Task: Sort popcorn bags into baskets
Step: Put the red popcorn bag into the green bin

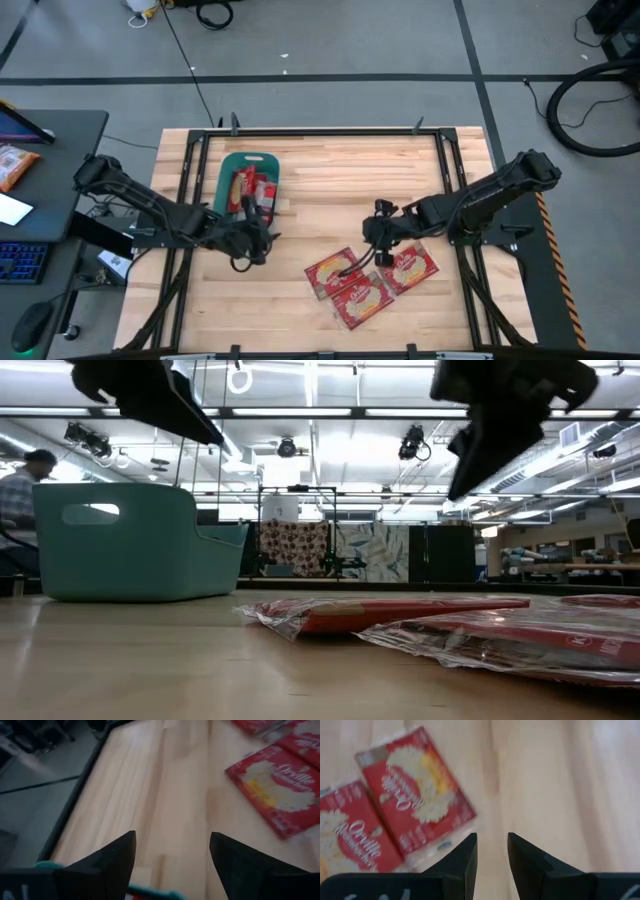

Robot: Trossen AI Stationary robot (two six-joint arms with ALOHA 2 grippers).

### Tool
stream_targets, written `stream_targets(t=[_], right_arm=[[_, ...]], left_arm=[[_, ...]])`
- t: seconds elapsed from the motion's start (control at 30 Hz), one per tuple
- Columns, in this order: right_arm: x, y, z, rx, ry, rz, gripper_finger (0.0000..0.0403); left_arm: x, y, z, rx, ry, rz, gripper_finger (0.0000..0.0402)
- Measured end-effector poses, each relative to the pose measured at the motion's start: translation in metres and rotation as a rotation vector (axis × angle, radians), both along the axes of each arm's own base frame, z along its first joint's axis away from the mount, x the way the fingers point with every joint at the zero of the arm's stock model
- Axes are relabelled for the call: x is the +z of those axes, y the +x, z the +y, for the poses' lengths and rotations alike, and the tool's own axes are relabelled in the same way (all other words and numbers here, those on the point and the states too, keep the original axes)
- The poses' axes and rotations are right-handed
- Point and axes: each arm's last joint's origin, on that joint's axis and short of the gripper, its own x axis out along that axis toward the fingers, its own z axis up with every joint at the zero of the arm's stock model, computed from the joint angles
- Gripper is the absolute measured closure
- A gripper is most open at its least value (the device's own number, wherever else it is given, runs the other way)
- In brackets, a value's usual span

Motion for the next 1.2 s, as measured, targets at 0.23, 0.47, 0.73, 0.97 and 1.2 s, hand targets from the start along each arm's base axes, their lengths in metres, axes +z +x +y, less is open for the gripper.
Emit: stream_targets(t=[0.23,0.47,0.73,0.97,1.2], right_arm=[[-0.015,-0.014,0.008,-0.032,0.076,0.106,0.0290],[-0.037,-0.037,0.020,-0.094,0.167,0.256,0.0290],[-0.043,-0.067,0.028,-0.372,0.229,0.496,0.0290],[-0.043,-0.079,0.047,-0.383,0.280,0.561,0.0290],[-0.058,-0.084,0.070,-0.329,0.241,0.617,0.0290]], left_arm=[[-0.008,0.005,0.002,-0.066,0.053,-0.065,0.0143],[-0.014,0.010,0.017,-0.036,0.089,-0.067,0.0143],[-0.013,0.014,0.035,0.030,0.110,-0.062,0.0143],[-0.013,0.016,0.044,0.059,0.127,-0.051,0.0143],[-0.013,0.017,0.049,0.066,0.147,-0.040,0.0143]])
